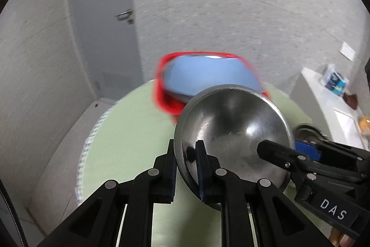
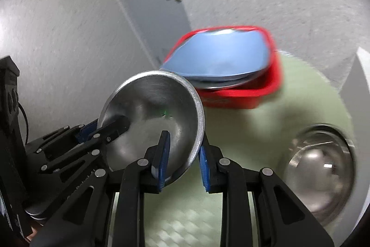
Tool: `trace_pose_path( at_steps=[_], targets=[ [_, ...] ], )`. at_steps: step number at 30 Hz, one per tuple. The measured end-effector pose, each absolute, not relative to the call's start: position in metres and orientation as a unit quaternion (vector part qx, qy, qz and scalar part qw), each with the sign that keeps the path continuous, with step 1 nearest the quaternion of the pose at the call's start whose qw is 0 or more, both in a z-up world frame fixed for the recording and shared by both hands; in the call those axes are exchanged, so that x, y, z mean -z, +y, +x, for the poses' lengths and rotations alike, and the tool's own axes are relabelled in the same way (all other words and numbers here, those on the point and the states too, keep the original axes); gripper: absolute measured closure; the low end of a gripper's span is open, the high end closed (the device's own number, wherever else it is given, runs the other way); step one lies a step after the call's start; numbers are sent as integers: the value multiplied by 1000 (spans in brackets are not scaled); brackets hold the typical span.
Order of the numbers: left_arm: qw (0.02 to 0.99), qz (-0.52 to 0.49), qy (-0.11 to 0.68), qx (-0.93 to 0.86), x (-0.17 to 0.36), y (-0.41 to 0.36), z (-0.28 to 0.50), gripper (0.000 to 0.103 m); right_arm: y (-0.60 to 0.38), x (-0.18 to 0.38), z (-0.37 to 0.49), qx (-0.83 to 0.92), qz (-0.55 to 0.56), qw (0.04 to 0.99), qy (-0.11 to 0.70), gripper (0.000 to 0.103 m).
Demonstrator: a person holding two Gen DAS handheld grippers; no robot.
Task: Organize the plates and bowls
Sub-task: 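Grasp the rim of the stacked steel bowls with the right gripper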
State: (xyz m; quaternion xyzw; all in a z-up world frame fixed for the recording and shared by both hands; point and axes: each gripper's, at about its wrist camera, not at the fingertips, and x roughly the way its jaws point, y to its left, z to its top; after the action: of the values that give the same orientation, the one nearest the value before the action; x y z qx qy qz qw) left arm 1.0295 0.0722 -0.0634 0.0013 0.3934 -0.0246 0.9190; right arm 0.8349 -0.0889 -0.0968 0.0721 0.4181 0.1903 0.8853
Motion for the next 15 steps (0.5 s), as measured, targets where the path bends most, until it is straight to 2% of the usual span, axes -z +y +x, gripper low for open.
trace_pose_path(
  at_steps=[9,15],
  targets=[
    [905,29,412,101,81,-34,1045,90,-190,91,823,-124,100,894,420,79],
    [884,41,448,125,101,-75,1083,89,-245,110,825,-95,120,882,447,79]
  ],
)
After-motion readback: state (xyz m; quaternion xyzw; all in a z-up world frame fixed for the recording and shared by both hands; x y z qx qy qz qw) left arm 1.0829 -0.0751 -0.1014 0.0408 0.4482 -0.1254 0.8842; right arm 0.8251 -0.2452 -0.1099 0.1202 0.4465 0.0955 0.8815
